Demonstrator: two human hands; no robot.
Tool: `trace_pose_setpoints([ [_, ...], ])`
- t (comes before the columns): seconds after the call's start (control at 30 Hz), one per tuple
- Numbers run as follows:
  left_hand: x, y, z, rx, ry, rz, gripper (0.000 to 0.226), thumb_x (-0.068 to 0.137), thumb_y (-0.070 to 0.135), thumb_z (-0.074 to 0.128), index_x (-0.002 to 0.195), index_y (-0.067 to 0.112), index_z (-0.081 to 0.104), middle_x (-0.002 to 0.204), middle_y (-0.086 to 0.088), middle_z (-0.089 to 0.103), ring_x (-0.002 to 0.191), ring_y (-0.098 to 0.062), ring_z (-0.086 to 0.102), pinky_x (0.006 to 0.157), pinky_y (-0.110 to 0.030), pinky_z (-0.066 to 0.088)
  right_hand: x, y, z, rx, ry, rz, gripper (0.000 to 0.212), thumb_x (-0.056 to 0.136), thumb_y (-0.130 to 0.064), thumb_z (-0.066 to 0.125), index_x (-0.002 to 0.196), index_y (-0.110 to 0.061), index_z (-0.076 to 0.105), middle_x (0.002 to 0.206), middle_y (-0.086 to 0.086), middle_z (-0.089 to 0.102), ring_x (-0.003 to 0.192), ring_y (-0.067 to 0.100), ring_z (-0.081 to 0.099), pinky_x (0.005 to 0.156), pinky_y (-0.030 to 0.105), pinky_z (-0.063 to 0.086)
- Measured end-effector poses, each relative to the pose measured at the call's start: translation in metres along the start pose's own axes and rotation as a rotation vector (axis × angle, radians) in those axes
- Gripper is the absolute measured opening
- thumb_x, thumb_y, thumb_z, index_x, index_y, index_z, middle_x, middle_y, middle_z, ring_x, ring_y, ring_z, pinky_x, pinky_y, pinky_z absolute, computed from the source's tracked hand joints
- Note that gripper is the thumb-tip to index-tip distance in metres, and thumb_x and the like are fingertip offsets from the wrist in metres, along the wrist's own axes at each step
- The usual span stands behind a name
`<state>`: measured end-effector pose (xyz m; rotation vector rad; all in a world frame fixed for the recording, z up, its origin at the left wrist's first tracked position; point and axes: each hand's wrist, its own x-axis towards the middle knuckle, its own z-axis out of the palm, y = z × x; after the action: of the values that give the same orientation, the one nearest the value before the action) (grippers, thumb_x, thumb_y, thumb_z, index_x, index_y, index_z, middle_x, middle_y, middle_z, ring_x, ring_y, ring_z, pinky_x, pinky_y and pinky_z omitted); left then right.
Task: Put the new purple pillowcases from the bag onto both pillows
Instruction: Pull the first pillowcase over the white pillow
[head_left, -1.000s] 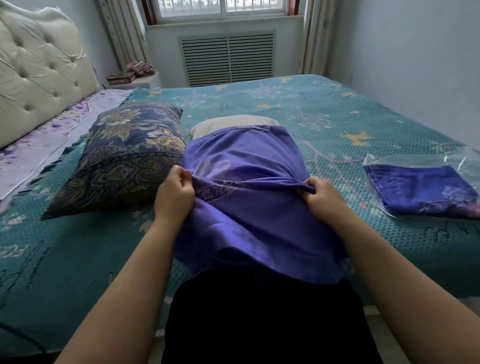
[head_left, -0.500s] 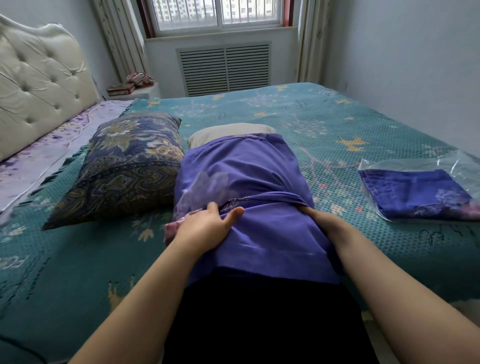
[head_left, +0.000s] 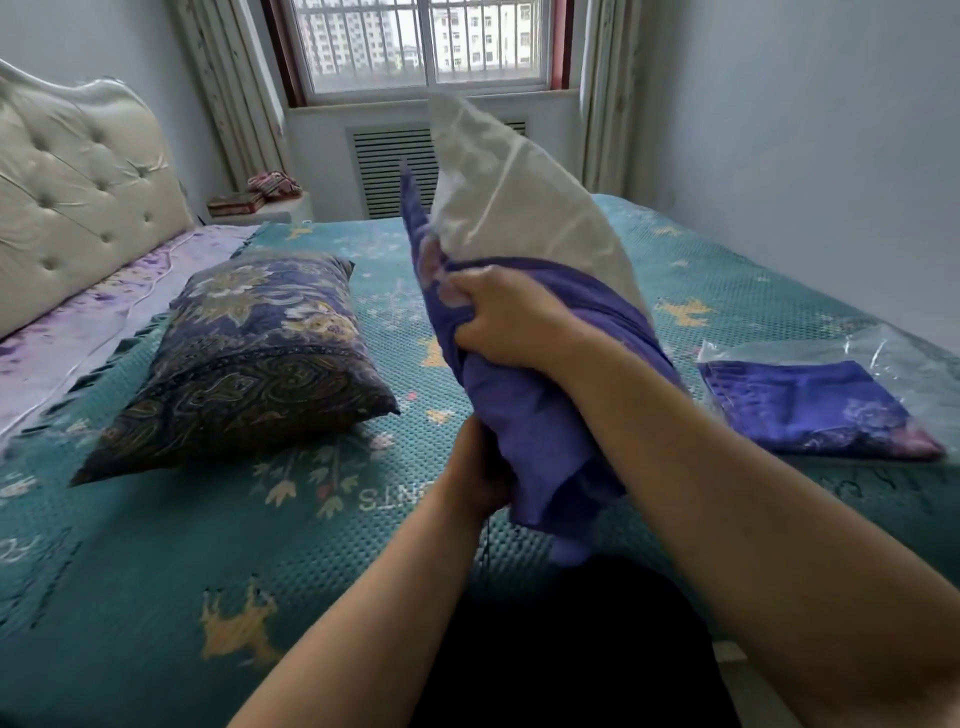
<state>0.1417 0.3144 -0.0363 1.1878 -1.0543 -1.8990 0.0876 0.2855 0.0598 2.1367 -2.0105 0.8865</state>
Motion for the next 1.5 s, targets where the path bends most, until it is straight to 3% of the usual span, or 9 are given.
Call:
trace_pose_setpoints([
  [0.2, 0.069, -0.015, -0.114, -0.333, -0.142, -0.051, 0.062, 0.095, 0.056, 0.032, 0.127, 0.008, 0.055, 0.088, -0.014, 0.071, 0.079, -0.027, 0.068, 0.073, -0.040, 0.055, -0.041, 0.027, 0.110, 0.210, -0.386, 0.152, 0.038, 0.088, -0.028, 0.062, 0.124, -0.015, 0.060, 0.112, 0.007, 0.068, 0.102, 0.021, 0.062, 0.092, 0.034, 0.046],
  [0.33, 0.072, -0.008, -0.137, -0.110, -0.116, -0.059, 0.035, 0.088, 0.050, 0.053, 0.091, 0.017, 0.063, 0.067, -0.003, 0.067, 0.063, -0.020, 0.067, 0.069, -0.038, 0.056, -0.062, 0.032, 0.123, 0.380, -0.187, 0.173, 0.039, 0.093, -0.028, 0.055, 0.128, -0.012, 0.057, 0.123, 0.008, 0.062, 0.115, 0.021, 0.056, 0.102, 0.030, 0.038],
  [0.47, 0.078, 0.002, -0.141, 0.116, 0.018, 0.091, 0.069, 0.082, 0.011, 0.069, 0.141, 0.010, 0.032, 0.121, -0.015, 0.056, 0.103, -0.029, 0.060, 0.089, -0.046, 0.052, -0.098, 0.048, 0.102, -0.010, -0.096, 0.184, 0.080, 0.068, -0.078, 0.038, 0.138, -0.038, 0.041, 0.147, -0.004, 0.035, 0.139, 0.017, 0.026, 0.116, 0.052, 0.008],
  [0.63, 0.077, 0.005, -0.138, 0.607, 0.159, 0.324, 0.074, 0.083, 0.016, 0.070, 0.143, 0.017, 0.027, 0.144, -0.009, 0.035, 0.131, -0.022, 0.038, 0.112, -0.029, 0.027, -0.162, 0.108, 0.088, -0.269, -0.276, 0.599, 0.123, 0.062, -0.062, 0.072, 0.144, -0.042, -0.017, 0.156, -0.002, -0.018, 0.145, 0.035, -0.001, 0.111, 0.057, 0.016],
  [0.83, 0.052, 0.000, -0.120, 1.192, 0.262, 0.632, 0.022, 0.093, 0.021, 0.048, 0.115, 0.020, 0.044, 0.123, -0.011, 0.030, 0.092, -0.041, 0.056, 0.084, -0.045, 0.044, -0.175, 0.119, 0.084, -0.101, 0.195, 0.639, 0.022, 0.087, -0.020, 0.060, 0.101, -0.009, 0.048, 0.107, 0.019, 0.059, 0.091, 0.041, 0.060, 0.068, 0.038, 0.035],
  [0.97, 0.045, -0.013, -0.124, 1.208, 0.198, 0.852, 0.019, 0.093, 0.031, 0.044, 0.109, 0.021, 0.044, 0.130, -0.015, 0.032, 0.099, -0.042, 0.056, 0.077, -0.048, 0.048, -0.174, 0.121, 0.083, 0.007, 0.213, 0.577, 0.025, 0.084, -0.021, 0.068, 0.102, -0.007, 0.057, 0.099, 0.018, 0.066, 0.090, 0.039, 0.062, 0.070, 0.039, 0.043],
  [1.17, 0.045, -0.026, -0.134, 1.365, -0.061, 0.974, 0.076, 0.057, 0.061, 0.075, 0.110, 0.028, 0.033, 0.132, -0.007, 0.034, 0.108, -0.036, 0.055, 0.084, -0.046, 0.051, -0.182, 0.135, 0.098, -0.053, -0.023, 0.457, 0.041, 0.075, -0.031, 0.069, 0.105, -0.005, 0.059, 0.129, 0.022, 0.051, 0.100, 0.044, 0.059, 0.085, 0.044, 0.046],
  [1.33, 0.052, -0.028, -0.139, 1.546, -0.018, 1.012, 0.059, 0.067, 0.038, 0.080, 0.107, 0.031, 0.039, 0.136, -0.006, 0.026, 0.111, -0.039, 0.053, 0.077, -0.050, 0.054, -0.177, 0.126, 0.103, 0.095, 0.250, 0.519, 0.015, 0.085, -0.020, 0.053, 0.087, -0.006, 0.058, 0.098, 0.017, 0.064, 0.082, 0.038, 0.062, 0.068, 0.037, 0.043],
  [1.5, 0.054, -0.024, -0.142, 1.657, 0.074, 1.075, 0.018, 0.076, 0.030, 0.055, 0.091, 0.022, 0.060, 0.117, -0.012, 0.061, 0.084, -0.037, 0.065, 0.058, -0.041, 0.055, -0.161, 0.110, 0.092, 0.342, 0.460, 0.533, 0.010, 0.090, -0.005, 0.058, 0.089, -0.011, 0.050, 0.074, 0.009, 0.061, 0.068, 0.028, 0.060, 0.061, 0.027, 0.032],
])
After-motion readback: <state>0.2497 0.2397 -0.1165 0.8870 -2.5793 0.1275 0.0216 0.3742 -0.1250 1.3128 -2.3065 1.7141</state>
